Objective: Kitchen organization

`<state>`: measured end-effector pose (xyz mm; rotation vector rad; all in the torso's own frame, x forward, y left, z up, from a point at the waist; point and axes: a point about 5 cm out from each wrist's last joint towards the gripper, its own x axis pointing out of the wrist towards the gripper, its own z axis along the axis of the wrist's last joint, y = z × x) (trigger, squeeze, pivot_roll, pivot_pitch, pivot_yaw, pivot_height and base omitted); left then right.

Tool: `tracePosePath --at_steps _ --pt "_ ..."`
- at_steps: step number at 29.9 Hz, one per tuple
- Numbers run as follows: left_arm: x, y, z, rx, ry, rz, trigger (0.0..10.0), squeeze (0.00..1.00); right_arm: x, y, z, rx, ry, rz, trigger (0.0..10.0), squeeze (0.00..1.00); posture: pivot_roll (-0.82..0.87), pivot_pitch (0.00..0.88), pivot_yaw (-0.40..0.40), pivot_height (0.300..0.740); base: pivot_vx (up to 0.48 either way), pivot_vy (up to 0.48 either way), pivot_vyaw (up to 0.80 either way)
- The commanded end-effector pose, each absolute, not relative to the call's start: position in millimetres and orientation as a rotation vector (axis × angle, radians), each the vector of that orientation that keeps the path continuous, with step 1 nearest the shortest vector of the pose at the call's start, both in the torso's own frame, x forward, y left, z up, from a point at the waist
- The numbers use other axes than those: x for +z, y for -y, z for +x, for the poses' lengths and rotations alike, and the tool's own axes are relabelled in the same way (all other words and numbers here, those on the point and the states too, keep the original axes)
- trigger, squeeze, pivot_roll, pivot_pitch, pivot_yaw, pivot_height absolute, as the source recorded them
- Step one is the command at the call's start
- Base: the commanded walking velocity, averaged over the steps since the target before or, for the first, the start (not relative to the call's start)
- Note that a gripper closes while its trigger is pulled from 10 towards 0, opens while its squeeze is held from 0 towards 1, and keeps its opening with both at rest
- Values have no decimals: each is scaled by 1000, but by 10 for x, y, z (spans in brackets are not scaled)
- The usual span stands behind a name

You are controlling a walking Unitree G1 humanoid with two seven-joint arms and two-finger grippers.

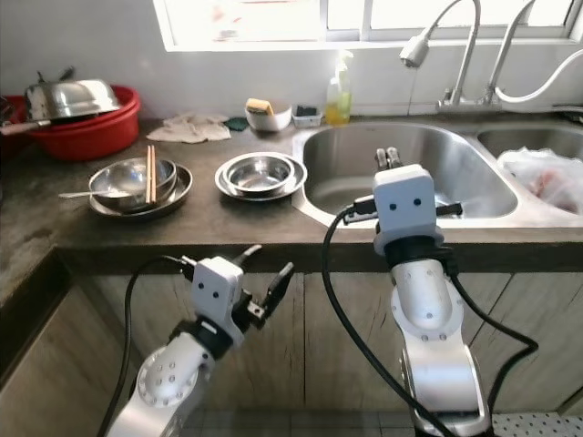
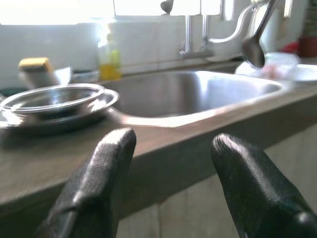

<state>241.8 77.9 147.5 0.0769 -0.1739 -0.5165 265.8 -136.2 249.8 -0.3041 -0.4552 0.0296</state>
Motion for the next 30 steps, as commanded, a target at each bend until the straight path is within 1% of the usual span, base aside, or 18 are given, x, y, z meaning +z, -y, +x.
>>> tracePosePath --at_steps 1,5,12,17,21,22,24,27,30 --pt "1498 -754 2424 -516 189 84 10000 0 2567 1406 2669 19 483 -313 10000 0 59 0 -31 740 326 -349 0" --pt "1489 -752 2425 -517 188 82 10000 0 2685 1450 2705 7 529 -323 10000 0 58 0 -30 740 331 -344 0" --pt "1491 -749 2436 -514 190 83 10000 0 2756 1520 2781 -5 538 -335 10000 0 61 0 -35 740 355 -318 0" --pt "1481 -741 2440 -506 170 48 10000 0 2593 1545 2904 7 410 -344 10000 0 62 0 -36 740 388 -279 0" --pt "1503 -726 2433 -512 178 55 10000 0 2582 1545 2937 18 389 -329 10000 0 65 0 -35 740 391 -273 0" --pt "1502 -733 2436 -510 178 57 10000 0 2572 1545 2982 28 370 -321 10000 0 64 2 -34 740 394 -270 0" --pt "1493 -741 2438 -507 176 55 10000 0 2564 1543 3020 41 355 -312 10000 0 64 2 -34 740 435 0 0" --pt "1503 -749 2449 -486 165 5 10000 0 2501 1513 3087 95 295 -313 10000 0 64 2 -34 740 469 0 0" --pt "1507 -747 2454 -487 169 19 10000 0 2451 1490 3160 122 251 -299 10000 0 68 10 -40 740 480 0 0"
